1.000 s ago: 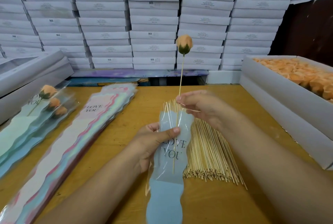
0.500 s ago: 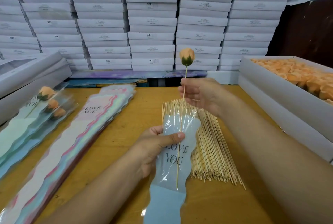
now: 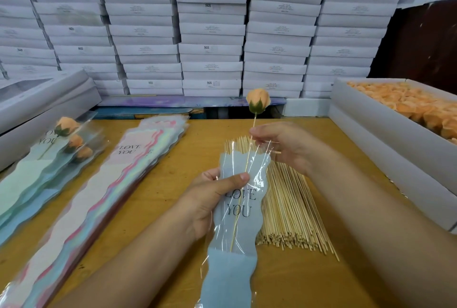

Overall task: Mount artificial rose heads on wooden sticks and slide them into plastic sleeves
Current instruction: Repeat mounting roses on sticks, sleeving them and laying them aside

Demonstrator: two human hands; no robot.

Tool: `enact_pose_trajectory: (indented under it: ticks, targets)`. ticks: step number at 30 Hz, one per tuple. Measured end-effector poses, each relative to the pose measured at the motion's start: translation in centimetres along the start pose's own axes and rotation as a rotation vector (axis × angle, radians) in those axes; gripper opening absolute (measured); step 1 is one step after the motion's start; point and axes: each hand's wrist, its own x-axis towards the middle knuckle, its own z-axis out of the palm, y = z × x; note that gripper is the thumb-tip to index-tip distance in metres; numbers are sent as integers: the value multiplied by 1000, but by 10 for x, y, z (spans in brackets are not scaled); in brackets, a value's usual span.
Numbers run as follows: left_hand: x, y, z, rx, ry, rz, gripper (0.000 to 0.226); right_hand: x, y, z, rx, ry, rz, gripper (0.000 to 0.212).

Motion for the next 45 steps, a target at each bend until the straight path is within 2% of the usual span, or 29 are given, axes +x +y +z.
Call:
enact_pose_trajectory:
  ticks: [4, 6, 12, 17, 21, 23, 26, 29, 31, 34, 36, 38, 42, 45]
  targets:
    - [-2, 3, 1, 26, 20, -3, 81, -5, 5, 0, -13, -36, 21, 23]
    - [-3, 2, 2, 38, 29, -12, 88, -5, 2, -1, -2, -40, 50, 24]
    - [-4, 0, 5, 63, 16, -44, 101, 2, -13, -3, 48, 53, 90, 8]
    - [-4, 0, 2, 8, 18, -50, 98, 1, -5, 1, 21, 30, 99, 9]
    - [-1, 1, -2, -2, -47, -46, 65, -4, 6, 5, -1, -17, 128, 13]
    - [0, 0, -3, 14, -64, -44, 65, -6, 7, 5, 1, -35, 138, 14]
    - [2, -1, -5, 24, -62, -43, 61, -8, 3, -2, -33, -26, 144, 32]
    - [2, -1, -6, 36, -45, -38, 72, -6, -4, -11, -140, 65, 98, 51]
    - [3, -1, -6, 44, -50, -37, 74, -5, -8, -15, -157, 77, -2, 49]
    - [1, -1, -5, 39, -59, -35, 53, -4, -11, -16, -174, 44, -143, 30]
    - [0, -2, -5, 21, -67, -45, 46, -3, -11, -15, -195, 33, -174, 30]
    - [-1, -1, -5, 21, -63, -52, 50, -3, -9, -13, -197, 44, -179, 31]
    - [-4, 2, -2, 39, -42, -53, 85, -5, -4, -12, -215, 24, -180, 35]
    - [-3, 4, -2, 31, -31, -54, 76, -8, -2, -8, -221, -10, -174, 40]
